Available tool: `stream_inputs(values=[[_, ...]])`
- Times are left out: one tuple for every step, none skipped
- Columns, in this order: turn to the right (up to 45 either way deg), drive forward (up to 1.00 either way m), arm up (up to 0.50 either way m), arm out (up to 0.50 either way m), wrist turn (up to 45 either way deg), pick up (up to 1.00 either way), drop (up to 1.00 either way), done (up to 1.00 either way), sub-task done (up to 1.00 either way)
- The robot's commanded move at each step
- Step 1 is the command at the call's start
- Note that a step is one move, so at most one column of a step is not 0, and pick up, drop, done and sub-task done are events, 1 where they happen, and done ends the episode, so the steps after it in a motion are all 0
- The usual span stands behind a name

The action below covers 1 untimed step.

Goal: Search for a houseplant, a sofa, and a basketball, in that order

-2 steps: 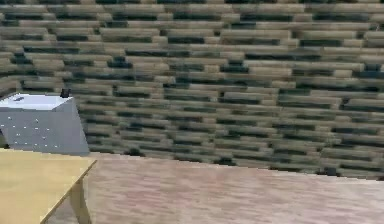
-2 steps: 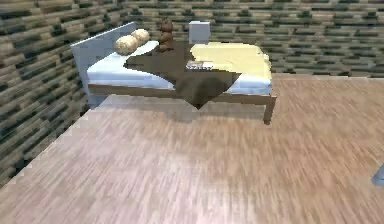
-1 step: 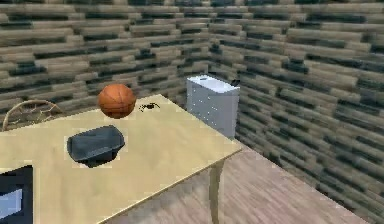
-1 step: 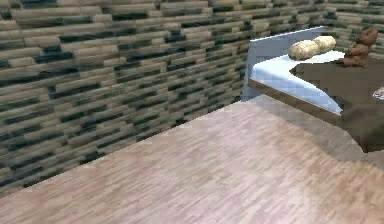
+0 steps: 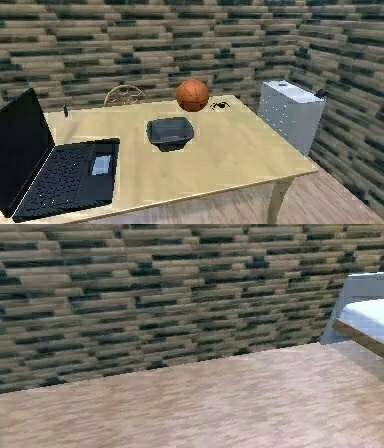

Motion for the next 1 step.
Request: stream_inputs(values=[[0.0, 0.00, 0.00, 0.00, 0.0, 0.00, 0.00, 1.00, 0.00]])
